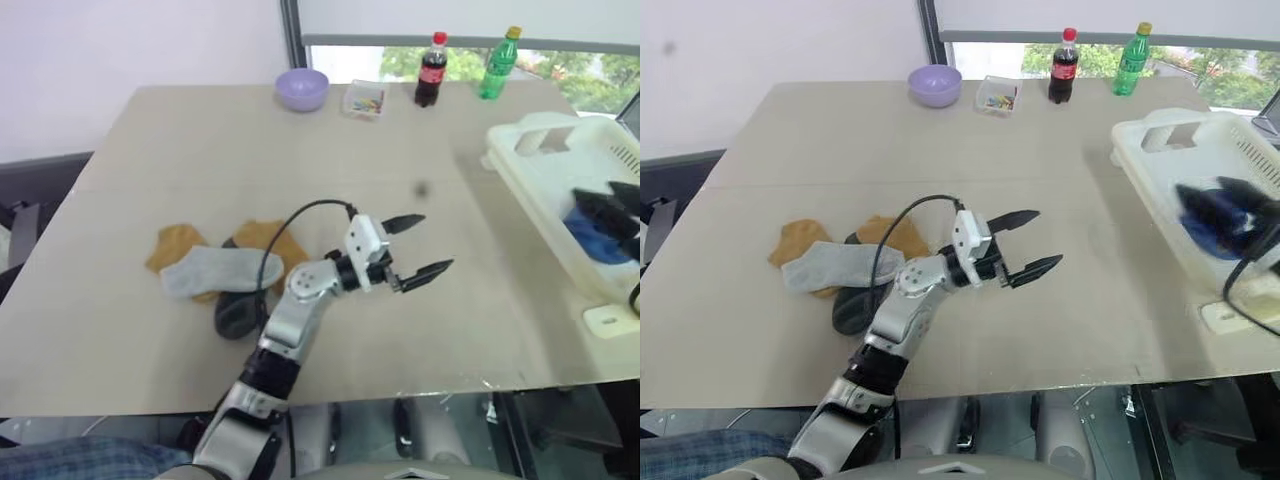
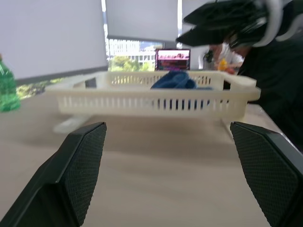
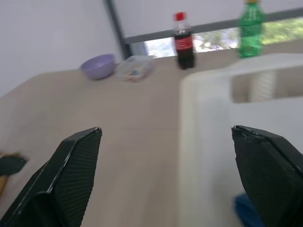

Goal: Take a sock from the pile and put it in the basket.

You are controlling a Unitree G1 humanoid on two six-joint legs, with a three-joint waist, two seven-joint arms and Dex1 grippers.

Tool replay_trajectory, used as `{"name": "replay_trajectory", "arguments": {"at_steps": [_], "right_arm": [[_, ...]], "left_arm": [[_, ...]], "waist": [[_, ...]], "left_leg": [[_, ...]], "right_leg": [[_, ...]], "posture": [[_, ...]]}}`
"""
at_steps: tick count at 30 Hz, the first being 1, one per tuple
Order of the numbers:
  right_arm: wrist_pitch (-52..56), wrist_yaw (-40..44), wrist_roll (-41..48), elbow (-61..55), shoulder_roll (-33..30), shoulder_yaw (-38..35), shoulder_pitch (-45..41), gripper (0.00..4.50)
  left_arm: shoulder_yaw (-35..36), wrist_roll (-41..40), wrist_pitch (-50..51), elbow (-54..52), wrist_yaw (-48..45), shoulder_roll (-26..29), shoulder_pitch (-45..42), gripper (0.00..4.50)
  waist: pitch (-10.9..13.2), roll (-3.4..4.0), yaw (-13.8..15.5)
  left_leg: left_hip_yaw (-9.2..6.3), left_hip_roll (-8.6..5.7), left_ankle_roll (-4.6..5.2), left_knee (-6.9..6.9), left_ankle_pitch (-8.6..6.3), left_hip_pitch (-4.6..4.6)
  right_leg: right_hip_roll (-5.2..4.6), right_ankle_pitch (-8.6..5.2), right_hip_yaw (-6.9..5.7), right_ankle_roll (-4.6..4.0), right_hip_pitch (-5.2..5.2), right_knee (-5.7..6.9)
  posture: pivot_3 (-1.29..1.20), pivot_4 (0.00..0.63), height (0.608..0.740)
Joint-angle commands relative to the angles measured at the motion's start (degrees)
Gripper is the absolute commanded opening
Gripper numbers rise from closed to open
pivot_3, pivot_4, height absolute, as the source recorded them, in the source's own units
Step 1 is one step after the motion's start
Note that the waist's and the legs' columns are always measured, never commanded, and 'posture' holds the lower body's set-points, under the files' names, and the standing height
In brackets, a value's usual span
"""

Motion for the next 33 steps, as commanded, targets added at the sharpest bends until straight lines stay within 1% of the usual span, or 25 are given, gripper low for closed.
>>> {"name": "replay_trajectory", "arguments": {"at_steps": [1, 2, 5, 9, 12, 17, 21, 25, 30, 33], "right_arm": [[-6.23, 4.71, -2.26, -7.13, 3.93, 3.74, 3.15, 4.48], [-6.93, 5.49, -2.50, -7.96, 5.05, 4.84, 4.19, 4.48], [-10.58, 10.12, -6.81, -10.62, 7.86, 10.87, 9.85, 4.48], [-12.72, 10.68, -9.61, -11.29, 9.78, 14.57, 12.72, 4.48], [-17.96, 13.52, -16.25, -9.68, 10.69, 17.99, 16.96, 4.48], [-23.25, 16.74, -18.94, -8.11, 12.49, 17.58, 23.34, 4.48], [-29.46, 20.07, -21.51, -5.71, 13.71, 16.71, 27.53, 4.48], [-34.89, 23.31, -23.76, -1.93, 14.16, 15.97, 30.39, 4.48], [-38.88, 26.58, -24.65, 3.65, 13.56, 14.83, 31.84, 4.48], [-41.08, 28.59, -24.41, 6.10, 13.84, 13.88, 32.62, 4.48]], "left_arm": [[1.48, -1.10, 2.72, -6.48, -0.29, 4.14, 5.11, 4.50], [1.77, -1.45, 3.50, -7.68, -0.01, 5.10, 6.40, 4.50], [3.57, -3.68, 7.15, -13.64, 0.95, 8.47, 12.53, 4.50], [5.11, -3.56, 8.72, -19.17, 2.70, 11.51, 18.22, 4.50], [7.45, -4.94, 10.48, -22.81, 4.22, 13.40, 22.82, 4.50], [11.66, -7.79, 12.17, -28.53, 4.24, 17.48, 31.83, 4.50], [13.49, -7.33, 11.47, -31.50, 4.48, 19.91, 38.93, 4.50], [14.91, -6.27, 9.60, -31.76, 5.38, 20.24, 44.55, 4.50], [15.19, -4.36, 3.63, -28.23, 5.90, 18.62, 50.83, 4.50], [15.35, -3.12, -0.20, -25.51, 5.79, 18.24, 52.82, 4.50]], "waist": [[0.00, 0.00, 0.08], [0.00, 0.00, 0.14], [0.00, -0.01, 0.33], [0.01, 0.02, 0.26], [-0.01, -0.02, 0.28], [-0.01, 0.03, 0.19], [-0.02, 0.03, 0.22], [-0.02, 0.02, 0.21], [-0.04, 0.07, 0.15], [-0.08, 0.13, 0.16]], "left_leg": [[-0.01, 0.01, 0.00, 0.00, 0.00, 0.00], [-0.02, 0.04, 0.00, 0.00, 0.00, 0.00], [-0.03, 0.02, 0.00, 0.01, 0.00, -0.01], [0.00, -0.04, -0.01, 0.02, 0.00, -0.01], [0.01, -0.03, -0.02, 0.07, 0.00, 0.02], [0.00, 0.06, -0.03, 0.01, -0.01, 0.02], [0.03, 0.07, -0.05, 0.03, -0.02, 0.04], [0.04, 0.10, -0.06, 0.03, -0.03, 0.03], [0.05, 0.22, -0.13, 0.01, -0.06, 0.03], [0.06, 0.24, -0.25, -0.03, -0.14, 0.03]], "right_leg": [[0.00, 0.00, -0.01, -0.01, -0.01, 0.01], [0.02, 0.00, -0.01, 0.00, -0.02, 0.01], [-0.05, -0.02, -0.04, 0.01, -0.02, 0.01], [-0.21, -0.17, -0.05, -0.07, -0.04, 0.00], [-0.22, -0.19, -0.05, -0.01, -0.01, 0.00], [-0.19, -0.23, -0.10, -0.02, -0.06, 0.00], [-0.25, -0.23, -0.08, 0.00, -0.03, -0.01], [-0.37, -0.23, -0.06, 0.00, -0.04, -0.03], [-0.41, -0.24, -0.07, 0.00, -0.06, -0.05], [-0.41, -0.25, -0.05, -0.01, -0.07, -0.10]], "posture": [[0.00, 0.150, 0.735], [0.00, 0.150, 0.735], [0.00, 0.150, 0.735], [0.00, 0.150, 0.735], [0.00, 0.150, 0.735], [0.00, 0.150, 0.735], [0.00, 0.150, 0.735], [0.00, 0.150, 0.735], [0.00, 0.150, 0.735], [0.00, 0.150, 0.735]]}}
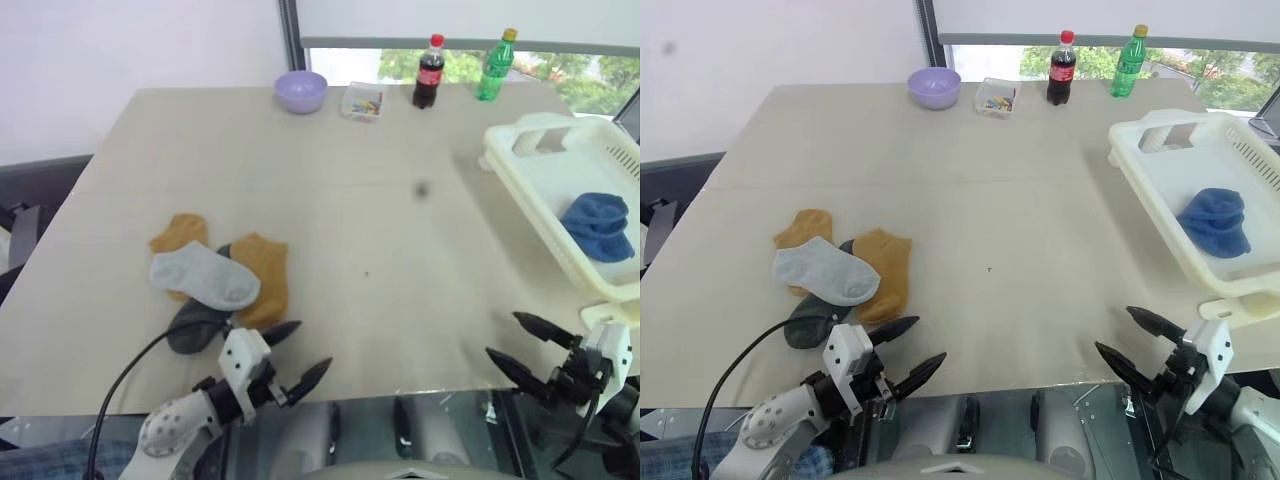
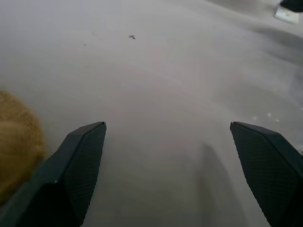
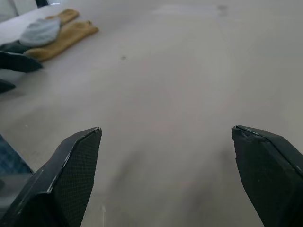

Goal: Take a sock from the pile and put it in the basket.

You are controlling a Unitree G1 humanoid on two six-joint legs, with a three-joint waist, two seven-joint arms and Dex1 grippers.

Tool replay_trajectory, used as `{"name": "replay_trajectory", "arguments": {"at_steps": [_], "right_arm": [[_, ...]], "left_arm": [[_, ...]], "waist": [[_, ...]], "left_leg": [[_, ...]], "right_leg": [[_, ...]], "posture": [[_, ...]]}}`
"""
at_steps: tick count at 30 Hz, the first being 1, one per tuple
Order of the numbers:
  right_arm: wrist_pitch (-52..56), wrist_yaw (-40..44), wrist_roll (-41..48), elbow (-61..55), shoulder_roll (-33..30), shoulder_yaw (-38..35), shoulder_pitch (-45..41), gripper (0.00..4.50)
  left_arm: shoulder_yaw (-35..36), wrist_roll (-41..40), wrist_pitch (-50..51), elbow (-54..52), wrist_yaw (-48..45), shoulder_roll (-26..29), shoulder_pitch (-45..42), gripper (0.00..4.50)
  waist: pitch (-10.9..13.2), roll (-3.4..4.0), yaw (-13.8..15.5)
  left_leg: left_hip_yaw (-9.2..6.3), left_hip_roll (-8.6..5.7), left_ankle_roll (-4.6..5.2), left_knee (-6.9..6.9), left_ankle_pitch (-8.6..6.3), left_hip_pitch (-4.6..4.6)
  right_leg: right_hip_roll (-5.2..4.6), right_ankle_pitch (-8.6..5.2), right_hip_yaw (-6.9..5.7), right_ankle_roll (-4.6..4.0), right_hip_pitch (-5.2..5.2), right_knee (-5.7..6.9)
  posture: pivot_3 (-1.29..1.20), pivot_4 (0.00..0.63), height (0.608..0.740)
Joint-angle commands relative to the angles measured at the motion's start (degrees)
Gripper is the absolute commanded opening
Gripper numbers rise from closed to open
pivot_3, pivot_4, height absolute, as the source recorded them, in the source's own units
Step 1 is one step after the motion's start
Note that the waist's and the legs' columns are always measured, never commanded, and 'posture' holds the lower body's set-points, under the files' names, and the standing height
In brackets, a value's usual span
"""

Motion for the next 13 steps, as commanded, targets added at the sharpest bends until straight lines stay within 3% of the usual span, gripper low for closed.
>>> {"name": "replay_trajectory", "arguments": {"at_steps": [1, 13], "right_arm": [[-3.90, 3.10, 0.55, 1.53, -0.08, -2.25, 1.03, 4.48], [-8.48, 8.28, -1.96, 7.77, -2.90, -2.74, 0.61, 4.48]], "left_arm": [[0.67, 1.59, -3.97, 3.47, -0.02, -0.11, 2.23, 4.50], [3.16, 4.35, -11.85, 6.76, 1.42, 1.22, 4.51, 4.50]], "waist": [[-0.05, 0.08, 0.02], [-0.39, 0.61, -0.16]], "left_leg": [[0.00, 0.01, 0.00, 0.00, 0.00, 0.00], [0.11, 0.09, -0.09, -0.02, -0.05, 0.07]], "right_leg": [[0.01, 0.00, -0.01, 0.00, 0.00, 0.00], [0.11, 0.00, 0.04, 0.01, 0.00, 0.01]], "posture": [[0.00, 0.150, 0.735], [0.00, 0.150, 0.735]]}}
